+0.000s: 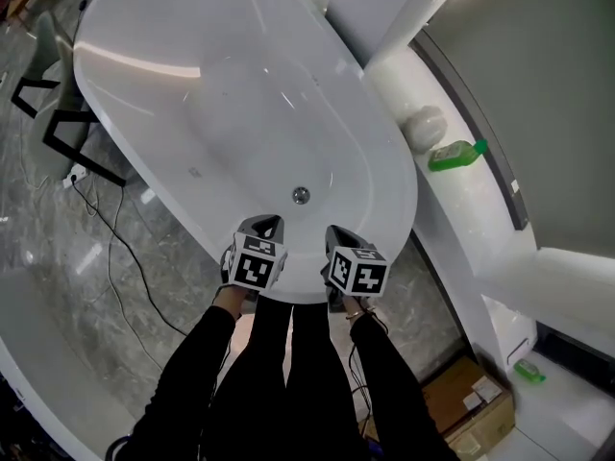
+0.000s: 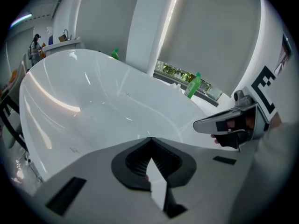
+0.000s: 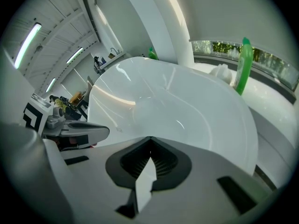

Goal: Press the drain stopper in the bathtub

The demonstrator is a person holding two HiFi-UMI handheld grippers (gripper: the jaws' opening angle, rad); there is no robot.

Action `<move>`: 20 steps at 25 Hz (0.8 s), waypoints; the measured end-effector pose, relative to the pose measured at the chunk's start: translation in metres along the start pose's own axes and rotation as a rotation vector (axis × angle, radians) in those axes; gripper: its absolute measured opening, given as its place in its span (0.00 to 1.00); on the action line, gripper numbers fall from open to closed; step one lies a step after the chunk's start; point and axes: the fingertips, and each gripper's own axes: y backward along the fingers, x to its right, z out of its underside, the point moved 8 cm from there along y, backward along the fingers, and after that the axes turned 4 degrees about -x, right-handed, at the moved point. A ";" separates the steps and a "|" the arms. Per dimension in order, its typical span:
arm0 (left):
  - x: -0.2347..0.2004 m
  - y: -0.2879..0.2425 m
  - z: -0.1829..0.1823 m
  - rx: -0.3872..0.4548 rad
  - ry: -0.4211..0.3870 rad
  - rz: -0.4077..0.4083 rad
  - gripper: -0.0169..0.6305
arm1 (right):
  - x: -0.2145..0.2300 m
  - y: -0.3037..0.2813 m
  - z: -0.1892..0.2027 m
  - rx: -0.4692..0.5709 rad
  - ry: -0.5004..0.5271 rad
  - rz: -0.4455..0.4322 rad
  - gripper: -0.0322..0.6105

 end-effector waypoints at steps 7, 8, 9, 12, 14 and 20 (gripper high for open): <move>0.014 0.026 -0.015 0.053 0.005 0.006 0.04 | -0.004 0.027 -0.003 0.033 -0.002 -0.004 0.05; 0.017 0.030 -0.017 0.059 0.008 0.008 0.04 | -0.004 0.032 -0.003 0.036 0.001 -0.002 0.05; 0.019 0.033 -0.019 0.067 0.009 0.010 0.04 | -0.004 0.036 -0.003 0.040 0.005 -0.001 0.05; 0.027 0.045 -0.025 0.089 0.003 0.014 0.04 | -0.006 0.050 -0.004 0.054 0.008 -0.007 0.05; 0.032 0.053 -0.029 0.102 -0.004 0.014 0.04 | -0.008 0.059 -0.005 0.069 0.004 -0.022 0.05; 0.046 0.072 -0.035 0.132 -0.007 0.022 0.04 | -0.016 0.075 -0.003 0.103 0.000 -0.060 0.05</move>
